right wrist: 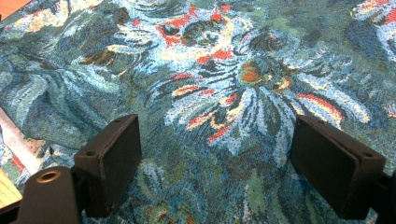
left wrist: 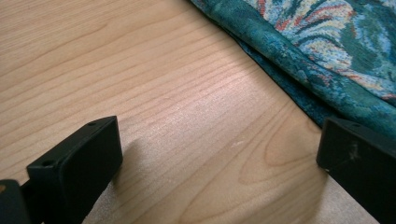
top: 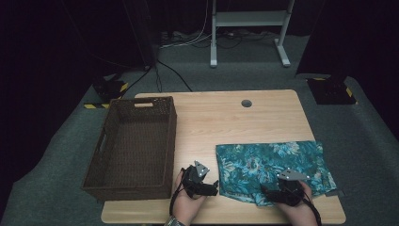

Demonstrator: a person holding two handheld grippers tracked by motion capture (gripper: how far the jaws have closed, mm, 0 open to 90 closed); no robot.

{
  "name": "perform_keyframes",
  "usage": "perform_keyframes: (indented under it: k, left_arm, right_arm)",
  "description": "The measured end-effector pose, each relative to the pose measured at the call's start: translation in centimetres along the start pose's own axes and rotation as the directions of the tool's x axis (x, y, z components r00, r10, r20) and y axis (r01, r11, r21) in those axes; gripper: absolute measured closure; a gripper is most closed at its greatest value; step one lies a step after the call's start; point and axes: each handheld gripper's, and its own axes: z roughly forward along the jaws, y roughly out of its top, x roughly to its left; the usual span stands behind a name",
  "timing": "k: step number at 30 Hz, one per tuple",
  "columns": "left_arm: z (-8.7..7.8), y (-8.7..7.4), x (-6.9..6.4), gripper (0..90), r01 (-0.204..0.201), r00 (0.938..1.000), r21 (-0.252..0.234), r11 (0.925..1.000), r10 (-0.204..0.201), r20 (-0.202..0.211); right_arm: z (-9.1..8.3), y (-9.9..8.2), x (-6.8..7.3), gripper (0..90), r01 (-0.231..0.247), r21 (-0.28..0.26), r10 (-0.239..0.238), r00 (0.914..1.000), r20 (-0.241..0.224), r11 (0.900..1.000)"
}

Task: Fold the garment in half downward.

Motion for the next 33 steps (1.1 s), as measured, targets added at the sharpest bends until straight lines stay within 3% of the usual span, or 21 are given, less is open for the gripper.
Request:
perform_keyframes:
  k: [16,18,19,20,21,26,33]
  left_arm:
    - [0.0,-0.1,-0.3,0.1,0.017,0.9998,-0.003,0.9999,-0.017,-0.006]
    - [-0.2,0.1,-0.3,0.5,0.036,0.9992,0.003,0.9994,-0.036,0.018]
    - [-0.2,0.2,-0.1,0.5,0.052,0.9974,-0.002,0.9986,-0.052,0.051]
    - [-0.2,0.2,-0.1,0.5,0.052,0.9974,-0.002,0.9986,-0.052,0.051]
    - [-0.3,0.2,0.0,0.3,0.061,0.9949,-0.009,0.9981,-0.060,0.081]
    - [-0.9,1.5,0.2,1.7,0.056,0.9952,-0.066,0.9963,-0.051,0.084]
    - [-0.5,2.2,0.2,2.1,0.035,0.9944,-0.037,0.9987,-0.031,0.101]
  right_arm:
    - [0.1,-0.4,0.2,14.9,0.040,-0.017,-0.040,0.9990,0.022,0.9990]
    - [0.2,-0.3,0.2,14.4,0.042,-0.014,-0.041,0.9989,0.021,0.9990]
    - [0.2,-0.3,0.2,14.2,0.043,-0.013,-0.043,0.9989,0.021,0.9990]
    - [0.2,-0.3,0.2,14.2,0.043,-0.013,-0.043,0.9989,0.021,0.9990]
    - [0.2,-0.3,0.2,13.9,0.042,-0.011,-0.042,0.9989,0.020,0.9990]
    - [0.2,-0.4,0.2,13.6,0.045,-0.014,-0.045,0.9988,0.021,0.9989]
    - [0.1,-0.4,0.2,13.6,0.046,-0.010,-0.046,0.9988,0.014,0.9989]
